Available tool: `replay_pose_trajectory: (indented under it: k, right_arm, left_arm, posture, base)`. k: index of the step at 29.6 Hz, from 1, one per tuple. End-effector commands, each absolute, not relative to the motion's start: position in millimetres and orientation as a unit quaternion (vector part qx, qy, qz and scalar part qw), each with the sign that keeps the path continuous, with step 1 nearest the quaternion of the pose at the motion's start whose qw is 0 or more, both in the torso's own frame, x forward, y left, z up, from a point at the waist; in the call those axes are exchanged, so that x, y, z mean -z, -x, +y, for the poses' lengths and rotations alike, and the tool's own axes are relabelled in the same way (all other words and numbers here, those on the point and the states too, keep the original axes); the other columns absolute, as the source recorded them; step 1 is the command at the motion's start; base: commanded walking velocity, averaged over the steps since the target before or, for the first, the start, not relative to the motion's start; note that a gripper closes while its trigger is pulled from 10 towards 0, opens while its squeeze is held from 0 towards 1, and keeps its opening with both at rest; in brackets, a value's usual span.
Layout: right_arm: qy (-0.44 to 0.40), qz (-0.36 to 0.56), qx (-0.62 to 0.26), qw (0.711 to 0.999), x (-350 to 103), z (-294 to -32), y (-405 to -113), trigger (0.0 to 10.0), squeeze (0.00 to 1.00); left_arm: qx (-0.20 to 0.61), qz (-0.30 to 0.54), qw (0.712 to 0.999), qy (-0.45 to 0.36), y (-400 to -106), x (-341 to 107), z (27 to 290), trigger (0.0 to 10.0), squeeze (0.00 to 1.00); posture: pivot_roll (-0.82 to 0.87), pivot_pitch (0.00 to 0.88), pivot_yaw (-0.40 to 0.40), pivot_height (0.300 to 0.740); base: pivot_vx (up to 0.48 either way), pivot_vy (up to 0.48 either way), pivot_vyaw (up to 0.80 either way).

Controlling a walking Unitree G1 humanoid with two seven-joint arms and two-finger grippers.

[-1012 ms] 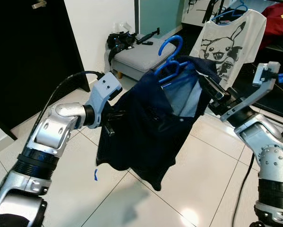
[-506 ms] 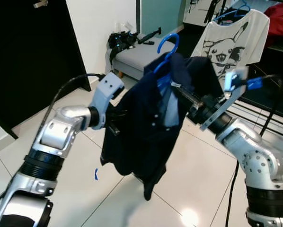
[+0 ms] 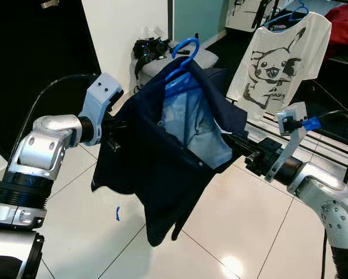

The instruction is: Hang hanger

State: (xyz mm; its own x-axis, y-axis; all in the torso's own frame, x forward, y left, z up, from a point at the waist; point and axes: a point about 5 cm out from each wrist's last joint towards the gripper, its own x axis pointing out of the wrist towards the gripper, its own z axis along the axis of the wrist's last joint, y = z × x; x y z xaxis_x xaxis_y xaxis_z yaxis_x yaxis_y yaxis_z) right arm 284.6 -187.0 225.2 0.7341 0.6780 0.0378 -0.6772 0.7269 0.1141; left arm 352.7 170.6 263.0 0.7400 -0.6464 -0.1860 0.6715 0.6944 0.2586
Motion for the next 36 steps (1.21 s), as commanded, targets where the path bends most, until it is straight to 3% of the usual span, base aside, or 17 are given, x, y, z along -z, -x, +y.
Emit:
replay_pose_trajectory:
  k: [1, 2, 3, 11, 14, 16, 17, 22, 23, 24, 26, 27, 36]
  right_arm:
    - [-0.057, -0.001, -0.413, 0.909, -225, -169, -278, 10.0, 0.8]
    - [-0.057, -0.001, -0.413, 0.909, -225, -169, -278, 10.0, 0.8]
    - [-0.058, -0.005, -0.43, 0.901, -226, -164, -275, 10.0, 1.0]
    - [-0.04, 0.0, -0.483, 0.875, -228, -166, -260, 10.0, 1.0]
    - [-0.035, 0.003, -0.51, 0.86, -232, -174, -248, 10.0, 1.0]
    - [-0.033, 0.003, -0.514, 0.857, -234, -174, -247, 10.0, 1.0]
    - [-0.034, 0.0, -0.52, 0.853, -234, -170, -244, 10.0, 1.0]
    - [-0.036, -0.004, -0.529, 0.848, -229, -157, -240, 10.0, 1.0]
    - [-0.036, 0.004, -0.533, 0.845, -224, -152, -238, 10.0, 0.59]
    - [-0.036, 0.011, -0.54, 0.841, -220, -149, -235, 10.0, 0.09]
    - [-0.036, 0.016, -0.545, 0.837, -218, -147, -233, 10.0, 0.09]
    - [-0.036, 0.017, -0.55, 0.835, -219, -148, -231, 10.0, 0.0]
    - [-0.001, 0.009, -0.551, 0.834, -243, -189, -221, 10.0, 0.0]
  left_arm:
    - [0.397, 0.005, 0.909, -0.128, -346, -272, 158, 7.1, 0.0]
    - [0.397, 0.005, 0.909, -0.128, -346, -272, 158, 7.1, 0.0]
    - [0.418, -0.001, 0.901, -0.117, -342, -271, 151, 7.3, 0.0]
    - [0.45, -0.003, 0.887, -0.106, -338, -266, 146, 7.8, 0.0]
    - [0.468, -0.006, 0.877, -0.109, -336, -262, 148, 9.3, 0.0]
    - [0.472, -0.008, 0.875, -0.109, -336, -262, 149, 9.3, 0.0]
    - [0.475, -0.008, 0.873, -0.109, -335, -261, 151, 10.0, 0.0]
    - [0.481, -0.009, 0.87, -0.107, -333, -259, 155, 10.0, 0.0]
    - [0.489, -0.01, 0.865, -0.112, -331, -259, 156, 10.0, 0.0]
    - [0.495, -0.011, 0.861, -0.116, -330, -259, 157, 10.0, 0.0]
    - [0.5, -0.012, 0.858, -0.119, -330, -259, 158, 10.0, 0.0]
    - [0.509, -0.011, 0.852, -0.125, -328, -258, 159, 10.0, 0.0]
    - [0.526, 0.014, 0.833, -0.17, -322, -251, 175, 10.0, 0.0]
  posture:
    - [0.03, 0.122, 0.02, 0.74]
    - [0.03, 0.122, 0.02, 0.74]
    - [0.03, 0.119, 0.019, 0.74]
    - [0.02, 0.122, 0.017, 0.74]
    - [-0.03, 0.12, 0.009, 0.74]
    - [-0.03, 0.12, 0.009, 0.74]
    - [-0.03, 0.124, 0.018, 0.74]
    - [-0.04, 0.126, 0.032, 0.74]
    - [-0.03, 0.121, 0.044, 0.74]
    - [-0.03, 0.121, 0.044, 0.74]
    - [-0.03, 0.121, 0.044, 0.74]
    - [-0.03, 0.122, 0.045, 0.74]
    - [0.0, 0.137, 0.039, 0.74]
  base:
    - [0.0, 0.0, 0.0]
    - [0.0, 0.0, 0.0]
    - [0.0, 0.0, 0.0]
    - [0.0, 0.0, 0.0]
    - [0.0, 0.0, 0.0]
    - [0.0, 0.0, 0.0]
    - [0.0, 0.0, 0.0]
    - [0.0, 0.0, 0.0]
    - [0.0, 0.0, 0.0]
    - [0.0, 0.0, 0.0]
    - [0.0, 0.0, 0.0]
    - [0.0, 0.0, 0.0]
    - [0.0, 0.0, 0.0]
